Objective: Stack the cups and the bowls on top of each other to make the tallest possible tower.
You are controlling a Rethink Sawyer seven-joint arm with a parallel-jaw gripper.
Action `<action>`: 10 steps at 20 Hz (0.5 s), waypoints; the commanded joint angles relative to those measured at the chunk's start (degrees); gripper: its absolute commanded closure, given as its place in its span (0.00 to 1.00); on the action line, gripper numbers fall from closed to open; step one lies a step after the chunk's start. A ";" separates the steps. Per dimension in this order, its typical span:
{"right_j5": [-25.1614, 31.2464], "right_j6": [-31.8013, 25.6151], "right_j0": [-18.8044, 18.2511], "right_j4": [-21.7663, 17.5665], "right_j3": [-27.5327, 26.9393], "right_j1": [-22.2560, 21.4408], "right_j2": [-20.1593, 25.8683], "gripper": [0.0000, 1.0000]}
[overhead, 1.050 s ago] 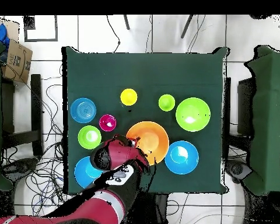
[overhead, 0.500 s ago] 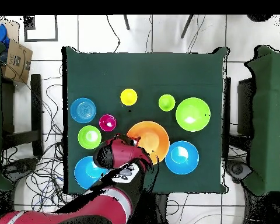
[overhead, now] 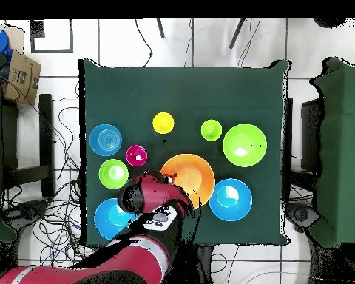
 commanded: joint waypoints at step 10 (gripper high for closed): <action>-1.82 10.07 -2.63 1.29 -1.23 -0.39 9.44 1.00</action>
